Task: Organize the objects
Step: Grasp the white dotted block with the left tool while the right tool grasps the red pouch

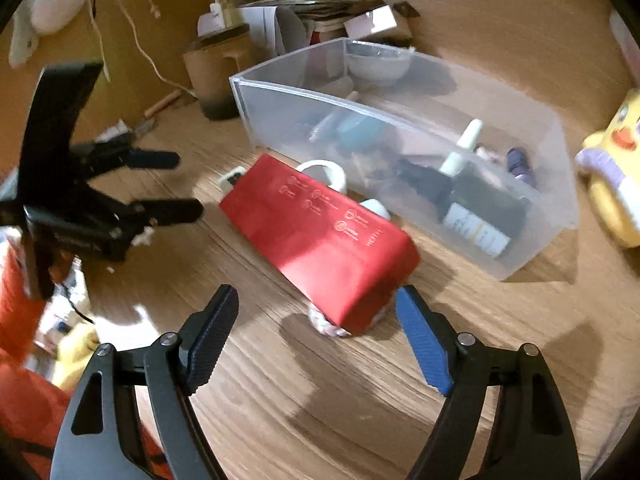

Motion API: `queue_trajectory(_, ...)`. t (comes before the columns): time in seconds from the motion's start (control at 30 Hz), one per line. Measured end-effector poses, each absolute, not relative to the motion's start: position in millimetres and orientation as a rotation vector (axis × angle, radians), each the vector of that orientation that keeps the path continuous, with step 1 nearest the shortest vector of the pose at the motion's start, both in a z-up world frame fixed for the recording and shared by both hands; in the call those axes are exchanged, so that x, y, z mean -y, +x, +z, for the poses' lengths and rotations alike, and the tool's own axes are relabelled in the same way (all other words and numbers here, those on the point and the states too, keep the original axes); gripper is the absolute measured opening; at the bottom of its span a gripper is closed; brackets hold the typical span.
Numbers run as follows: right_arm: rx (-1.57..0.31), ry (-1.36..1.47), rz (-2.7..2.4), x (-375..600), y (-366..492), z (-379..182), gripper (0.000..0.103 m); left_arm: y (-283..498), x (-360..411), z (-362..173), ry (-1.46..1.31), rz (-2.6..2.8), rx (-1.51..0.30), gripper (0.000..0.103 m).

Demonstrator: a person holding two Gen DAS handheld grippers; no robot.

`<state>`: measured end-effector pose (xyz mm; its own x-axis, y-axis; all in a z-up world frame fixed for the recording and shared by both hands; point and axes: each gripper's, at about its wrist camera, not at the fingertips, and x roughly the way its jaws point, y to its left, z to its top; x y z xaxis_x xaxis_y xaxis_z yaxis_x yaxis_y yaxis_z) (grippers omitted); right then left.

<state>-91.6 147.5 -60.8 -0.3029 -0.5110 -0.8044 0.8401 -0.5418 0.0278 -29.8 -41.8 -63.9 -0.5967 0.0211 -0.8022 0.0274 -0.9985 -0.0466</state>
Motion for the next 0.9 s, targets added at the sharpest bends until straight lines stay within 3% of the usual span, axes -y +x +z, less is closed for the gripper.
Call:
queue_trajectory(0.13, -0.669, 0.948, -2.046, -142.2, -94.0, -60.1, 0.080, -29.0, 42.2, -66.5, 1.423, -2.794, -0.099, 0.087)
queue_trajectory(0.43, -0.674, 0.972, -1.912, -123.0, -118.4, -64.0, 0.081, -33.3, 33.2, -71.4, 1.486, -2.795, -0.088, 0.087)
queue_trajectory(0.5, -0.638, 1.007, -1.895, -124.4, -121.1, -67.0, 0.079, -35.8, 31.9, -71.5, 1.486, -2.794, -0.084, 0.087)
queue_trajectory(0.57, -0.598, 1.020, -1.894, -129.6, -121.4, -67.2, 0.069, -38.6, 30.0, -71.2, 1.487, -2.800, -0.090, 0.087)
queue_trajectory(0.67, -0.535, 1.025, -1.877, -137.9, -117.3, -64.2, 0.062, -42.4, 25.8, -70.3, 1.484, -2.814, -0.100, 0.087)
queue_trajectory(0.73, -0.501, 1.015, -1.880, -143.8, -111.4, -60.9, 0.060, -45.2, 21.3, -69.8, 1.483, -2.822, -0.096, 0.084)
queue_trajectory(0.8, -0.473, 1.000, -1.896, -150.3, -104.5, -56.5, 0.058, -48.4, 15.4, -69.1, 1.477, -2.823, -0.071, 0.073)
queue_trajectory(0.9, -0.413, 0.970, -1.926, -162.2, -96.9, -48.1, 0.055, -54.5, 10.3, -68.5, 1.464, -2.823, -0.052, 0.065)
